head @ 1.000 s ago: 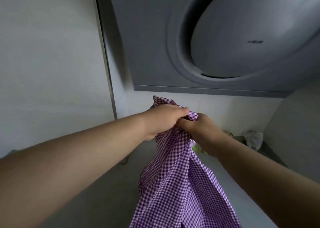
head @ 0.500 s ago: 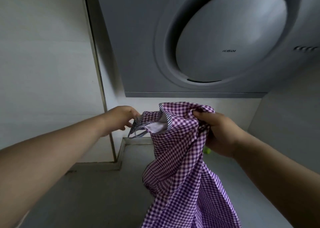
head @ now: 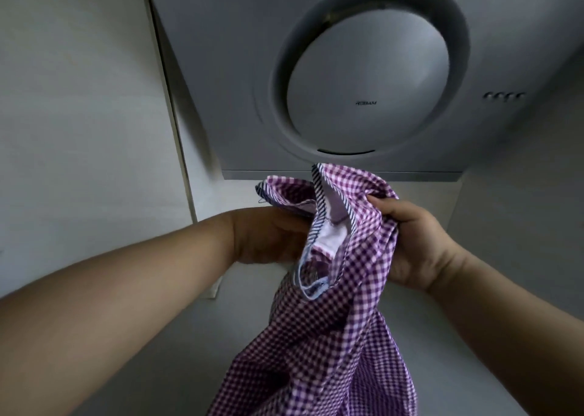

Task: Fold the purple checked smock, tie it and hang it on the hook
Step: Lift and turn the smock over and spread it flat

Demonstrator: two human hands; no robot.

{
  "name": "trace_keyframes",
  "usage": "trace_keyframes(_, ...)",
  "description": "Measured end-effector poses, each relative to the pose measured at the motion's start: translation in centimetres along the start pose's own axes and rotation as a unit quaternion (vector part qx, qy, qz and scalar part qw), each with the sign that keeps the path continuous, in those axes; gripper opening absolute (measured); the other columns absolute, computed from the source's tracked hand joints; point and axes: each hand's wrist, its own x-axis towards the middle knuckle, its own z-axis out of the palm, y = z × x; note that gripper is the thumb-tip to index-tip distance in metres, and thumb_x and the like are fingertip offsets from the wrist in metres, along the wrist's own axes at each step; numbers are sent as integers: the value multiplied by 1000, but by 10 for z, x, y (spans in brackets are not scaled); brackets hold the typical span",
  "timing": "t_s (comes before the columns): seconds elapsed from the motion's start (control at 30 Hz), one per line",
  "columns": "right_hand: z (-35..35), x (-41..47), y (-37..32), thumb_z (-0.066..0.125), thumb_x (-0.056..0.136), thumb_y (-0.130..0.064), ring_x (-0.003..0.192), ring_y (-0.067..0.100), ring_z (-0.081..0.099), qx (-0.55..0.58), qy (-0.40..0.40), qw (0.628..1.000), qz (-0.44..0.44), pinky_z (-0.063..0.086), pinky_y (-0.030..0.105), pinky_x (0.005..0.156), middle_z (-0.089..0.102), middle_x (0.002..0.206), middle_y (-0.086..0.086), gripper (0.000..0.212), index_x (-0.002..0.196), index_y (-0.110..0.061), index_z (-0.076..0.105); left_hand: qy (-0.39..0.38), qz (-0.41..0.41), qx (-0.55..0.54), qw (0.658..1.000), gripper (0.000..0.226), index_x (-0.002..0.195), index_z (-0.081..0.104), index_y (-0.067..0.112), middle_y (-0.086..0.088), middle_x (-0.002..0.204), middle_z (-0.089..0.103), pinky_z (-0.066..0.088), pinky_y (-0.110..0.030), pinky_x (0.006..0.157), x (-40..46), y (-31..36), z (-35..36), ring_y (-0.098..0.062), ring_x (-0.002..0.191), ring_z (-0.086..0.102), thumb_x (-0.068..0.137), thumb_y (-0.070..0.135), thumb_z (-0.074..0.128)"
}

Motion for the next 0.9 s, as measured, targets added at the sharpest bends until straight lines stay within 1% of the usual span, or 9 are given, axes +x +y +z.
trace_keyframes(0.07, -5, -9, 1, 68, 78, -19, 109, 36, 69, -62, 3, 998, 3, 55, 52, 97, 68, 127, 22, 52, 125, 3, 67, -3, 11, -51, 999, 46, 133, 67, 2, -24, 141, 63, 42, -55, 117, 0, 7, 14, -42, 134, 58, 95, 27, 64)
trace_keyframes(0.13, -23, -33, -5, 67, 81, -19, 114, 37, 66, -51, 13, 999, 4, 50, 54, 105, 65, 132, 23, 56, 133, 4, 61, -46, -4, -169, 985, 34, 123, 75, 13, -13, 132, 72, 53, -45, 110, -5, 19, 43, -32, 124, 68, 93, 25, 66)
trace_keyframes(0.2, -36, -45, -4, 59, 90, -20, 122, 38, 62, -77, 41, 996, 8, 44, 54, 110, 64, 135, 22, 51, 136, 2, 59, -86, -14, -221, 971, 29, 130, 69, 12, -10, 137, 70, 50, -45, 112, -7, 20, 56, -31, 126, 67, 104, 14, 58)
trace_keyframes(0.33, -61, -58, 2, 56, 97, -16, 114, 35, 68, -155, 117, 981, 15, 51, 47, 100, 73, 121, 16, 35, 128, 0, 61, -37, -30, -225, 973, 42, 140, 63, 8, -14, 139, 68, 40, -55, 118, -22, 8, 67, -36, 130, 64, 99, 18, 67)
trace_keyframes(0.5, -76, -71, 5, 59, 102, -17, 95, 28, 72, -276, 219, 935, 33, 55, 38, 75, 80, 91, 7, 15, 108, -5, 66, 119, -126, -211, 962, 42, 134, 68, 9, -12, 122, 77, 50, -53, 111, -58, -2, 60, -32, 115, 73, 97, 29, 71)
trace_keyframes(0.63, -94, -72, 14, 67, 97, -21, 103, 35, 70, -331, 260, 906, 40, 54, 51, 99, 74, 112, 15, 31, 120, -1, 65, 200, -163, -177, 950, 32, 124, 72, 13, -7, 105, 82, 60, -43, 88, -83, -9, 54, -27, 96, 79, 97, 29, 70)
trace_keyframes(0.7, -93, -76, 24, 70, 95, -19, 102, 35, 70, -345, 263, 901, 30, 52, 52, 102, 73, 112, 17, 30, 118, 0, 66, 217, -165, -159, 949, 26, 120, 73, 16, -5, 101, 82, 61, -39, 81, -98, -14, 54, -26, 91, 80, 97, 28, 71)
trace_keyframes(0.8, -88, -80, 37, 73, 93, -21, 95, 31, 75, -399, 244, 884, 13, 55, 49, 98, 77, 105, 14, 29, 114, -2, 71, 222, -161, -91, 957, 38, 126, 69, 22, -4, 109, 80, 61, -47, 94, -112, -21, 54, -28, 100, 77, 92, 37, 75)
trace_keyframes(0.9, -53, -95, 52, 68, 96, -22, 89, 13, 75, -508, 160, 846, -4, 58, 30, 83, 79, 97, -3, 14, 106, -17, 76, 193, -149, 59, 968, 57, 137, 58, 30, 1, 132, 68, 55, -46, 103, -128, -24, 61, -22, 115, 67, 88, 55, 74)
